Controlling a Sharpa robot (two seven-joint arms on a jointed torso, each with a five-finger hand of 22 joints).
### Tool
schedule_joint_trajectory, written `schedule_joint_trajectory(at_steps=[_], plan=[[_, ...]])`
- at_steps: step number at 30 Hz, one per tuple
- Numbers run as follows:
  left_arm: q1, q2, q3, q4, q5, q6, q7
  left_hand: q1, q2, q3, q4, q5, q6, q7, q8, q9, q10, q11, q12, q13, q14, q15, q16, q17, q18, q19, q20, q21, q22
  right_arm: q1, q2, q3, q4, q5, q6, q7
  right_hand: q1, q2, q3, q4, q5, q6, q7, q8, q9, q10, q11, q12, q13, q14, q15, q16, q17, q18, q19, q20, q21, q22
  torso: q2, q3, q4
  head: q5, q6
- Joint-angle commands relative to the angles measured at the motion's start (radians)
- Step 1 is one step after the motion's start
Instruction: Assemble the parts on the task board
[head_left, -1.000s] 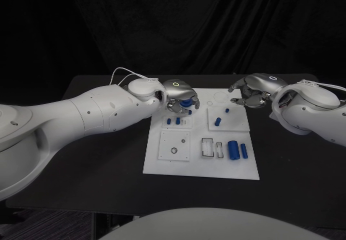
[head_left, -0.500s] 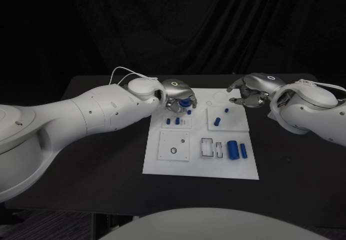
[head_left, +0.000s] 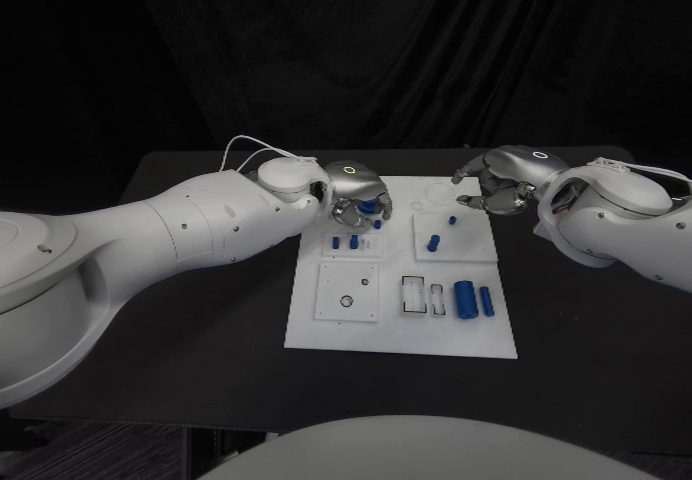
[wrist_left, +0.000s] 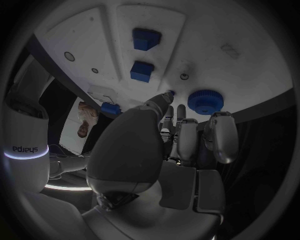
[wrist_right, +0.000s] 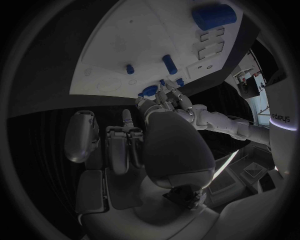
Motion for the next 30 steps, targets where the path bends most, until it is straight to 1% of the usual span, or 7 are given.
schedule_joint_trajectory(at_steps=[1, 3, 6, 12, 18, 28, 30], plan=[[-0.003, 0.006, 0.001, 0.0, -0.002, 0.01, 0.007, -0.002, 0.005, 0.003, -0.005, -0.007, 0.004, 0.001, 0.002, 0.002, 0.008, 0.0, 0.006, 0.003, 0.005, 0.0, 0.005, 0.001, -0.011, 0.007, -0.001, 0.004, 0.177, -0.002, 0.001, 0.001, -0.001, -0.003, -0.014, -0.002, -0.005, 0.007, -0.001, -0.005, -0.001, 0.008, 0.001, -0.004, -0.001, 0.106, 0.004, 0.003, 0.263, 0.101, 0.004, -0.006, 0.256, 0.007, -0.008, 0.002, -0.006, 0.171, -0.001, 0.0001, 0.0006, -0.002, 0.0], [-0.004, 0.008, 0.001, 0.0, -0.002, 0.009, 0.009, 0.0, 0.006, 0.005, -0.006, -0.006, 0.003, 0.001, 0.002, 0.002, 0.01, -0.001, 0.006, 0.005, 0.005, 0.0, 0.005, 0.0, -0.011, 0.007, -0.002, 0.004, 0.177, -0.002, 0.002, 0.001, -0.001, -0.003, -0.014, -0.002, -0.005, 0.007, -0.001, -0.005, -0.001, 0.008, 0.001, -0.004, -0.001, 0.106, 0.004, 0.003, 0.263, 0.101, 0.004, -0.006, 0.256, 0.007, -0.008, 0.002, -0.006, 0.171, -0.001, 0.0009, -0.0008, 0.0, 0.0], [-0.006, 0.013, 0.001, -0.003, -0.002, 0.007, 0.011, 0.002, 0.008, 0.008, -0.008, -0.003, 0.004, 0.001, 0.001, 0.004, 0.014, -0.003, 0.008, 0.009, 0.008, -0.001, 0.007, 0.003, -0.012, 0.01, -0.002, 0.008, 0.179, -0.002, 0.003, 0.001, -0.001, -0.003, -0.014, -0.002, -0.005, 0.007, -0.001, -0.005, -0.001, 0.008, 0.001, -0.004, -0.001, 0.106, 0.004, 0.003, 0.263, 0.101, 0.004, -0.006, 0.256, 0.007, -0.008, 0.002, -0.006, 0.171, -0.001, 0.0006, -0.0018, 0.0, 0.0], [-0.008, 0.025, 0.001, -0.015, -0.002, 0.009, 0.013, 0.007, 0.013, 0.018, -0.016, 0.01, 0.009, 0.004, 0.001, 0.008, 0.024, -0.004, 0.011, 0.019, 0.014, -0.002, 0.012, 0.01, -0.013, 0.015, -0.003, 0.014, 0.18, -0.002, 0.002, 0.001, -0.002, -0.003, -0.014, -0.003, -0.005, 0.007, -0.001, -0.005, -0.001, 0.008, 0.001, -0.004, -0.001, 0.106, 0.004, 0.003, 0.263, 0.101, 0.004, -0.006, 0.256, 0.007, -0.008, 0.002, -0.006, 0.171, -0.002, -0.001, -0.0001, 0.0, 0.0], [-0.01, 0.033, 0.001, -0.026, -0.002, 0.015, 0.013, 0.006, 0.014, 0.02, -0.017, 0.012, 0.012, 0.005, 0.002, 0.01, 0.028, -0.005, 0.012, 0.022, 0.013, -0.002, 0.01, 0.007, -0.013, 0.014, -0.004, 0.013, 0.18, -0.002, 0.001, 0.001, -0.002, -0.003, -0.014, -0.005, -0.005, 0.007, -0.001, -0.005, -0.001, 0.008, 0.001, -0.004, -0.001, 0.106, 0.004, 0.003, 0.263, 0.101, 0.004, -0.006, 0.256, 0.007, -0.008, 0.002, -0.006, 0.171, -0.002, -0.0006, 0.0003, -0.003, 0.0], [-0.015, 0.037, 0.001, -0.027, -0.002, 0.033, 0.011, 0.003, 0.014, 0.026, -0.022, 0.013, 0.027, 0.012, 0.006, 0.018, 0.051, -0.01, 0.016, 0.033, 0.014, -0.004, 0.011, 0.007, -0.013, 0.015, -0.005, 0.014, 0.18, -0.002, 0.002, 0.001, -0.001, -0.003, -0.014, -0.005, -0.005, 0.007, -0.001, -0.005, -0.001, 0.008, 0.001, -0.004, -0.001, 0.106, 0.004, 0.003, 0.263, 0.101, 0.004, -0.006, 0.256, 0.007, -0.008, 0.002, -0.006, 0.171, -0.001, -0.0009, -0.0007, -0.002, 0.0], [-0.016, 0.036, 0.001, -0.026, -0.002, 0.036, 0.01, 0.002, 0.014, 0.026, -0.022, 0.012, 0.028, 0.013, 0.006, 0.019, 0.052, -0.01, 0.016, 0.034, 0.014, -0.004, 0.011, 0.007, -0.013, 0.015, -0.005, 0.013, 0.18, -0.002, 0.002, 0.001, -0.001, -0.003, -0.013, -0.005, -0.005, 0.007, -0.001, -0.005, -0.001, 0.008, 0.001, -0.004, -0.001, 0.106, 0.004, 0.003, 0.263, 0.101, 0.004, -0.006, 0.256, 0.007, -0.008, 0.002, -0.006, 0.171, -0.001, -0.0009, 0.0017, -0.004, 0.0]])
